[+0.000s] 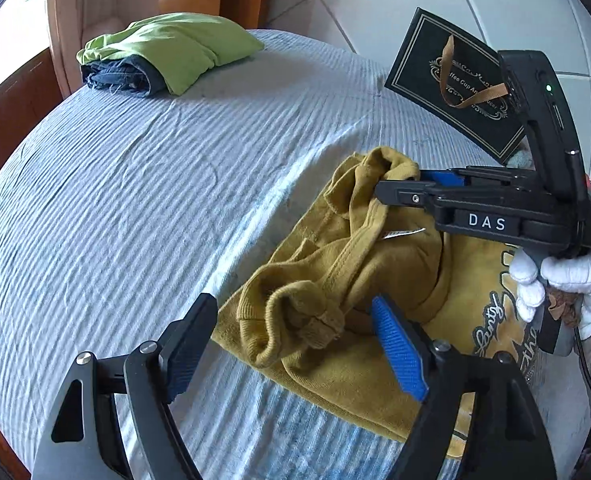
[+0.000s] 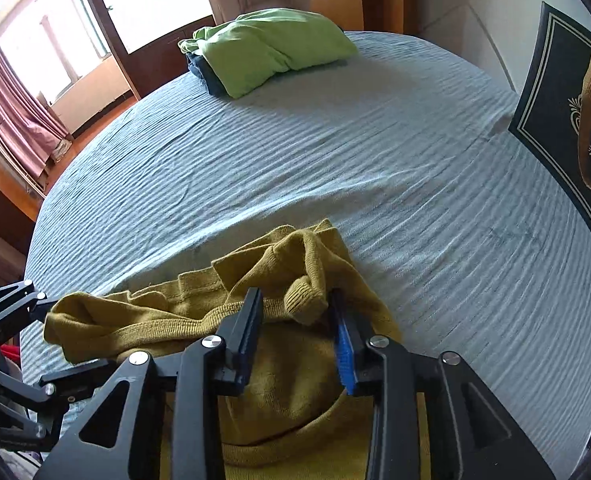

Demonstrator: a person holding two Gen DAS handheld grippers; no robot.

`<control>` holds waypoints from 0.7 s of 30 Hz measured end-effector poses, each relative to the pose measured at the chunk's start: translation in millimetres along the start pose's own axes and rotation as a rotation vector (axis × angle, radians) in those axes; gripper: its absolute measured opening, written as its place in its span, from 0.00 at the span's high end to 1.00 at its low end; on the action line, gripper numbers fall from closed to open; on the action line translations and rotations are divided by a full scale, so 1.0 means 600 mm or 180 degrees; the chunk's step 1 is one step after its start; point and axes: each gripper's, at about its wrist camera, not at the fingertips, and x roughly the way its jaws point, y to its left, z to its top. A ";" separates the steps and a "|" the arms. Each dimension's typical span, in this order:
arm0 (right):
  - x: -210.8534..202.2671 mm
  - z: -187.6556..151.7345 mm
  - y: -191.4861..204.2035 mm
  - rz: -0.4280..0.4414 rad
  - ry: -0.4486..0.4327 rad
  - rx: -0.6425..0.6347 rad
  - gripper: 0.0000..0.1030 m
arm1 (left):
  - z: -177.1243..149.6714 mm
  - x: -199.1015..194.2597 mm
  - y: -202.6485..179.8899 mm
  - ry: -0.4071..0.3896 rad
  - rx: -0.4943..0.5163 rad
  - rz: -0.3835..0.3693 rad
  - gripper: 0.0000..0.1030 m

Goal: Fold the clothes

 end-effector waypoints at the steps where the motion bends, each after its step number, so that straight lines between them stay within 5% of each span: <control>1: -0.017 0.001 -0.003 -0.0039 -0.0073 0.0063 0.53 | 0.003 -0.010 0.001 -0.0009 0.0082 0.0021 0.22; 5: -0.139 -0.044 -0.009 -0.0169 -0.0373 0.0479 0.51 | -0.002 -0.029 -0.009 0.0073 0.0447 -0.0013 0.22; 10: -0.238 -0.181 0.012 -0.0413 -0.0343 0.0950 0.50 | -0.022 -0.032 -0.027 0.0091 0.0761 -0.0026 0.22; 15: -0.264 -0.309 0.049 -0.0492 -0.0241 0.1505 0.50 | -0.024 -0.027 -0.030 0.0158 0.1011 -0.0089 0.22; 21: -0.242 -0.375 0.097 -0.0700 -0.0378 0.2231 0.42 | -0.007 -0.002 -0.011 0.0268 0.1368 -0.0253 0.22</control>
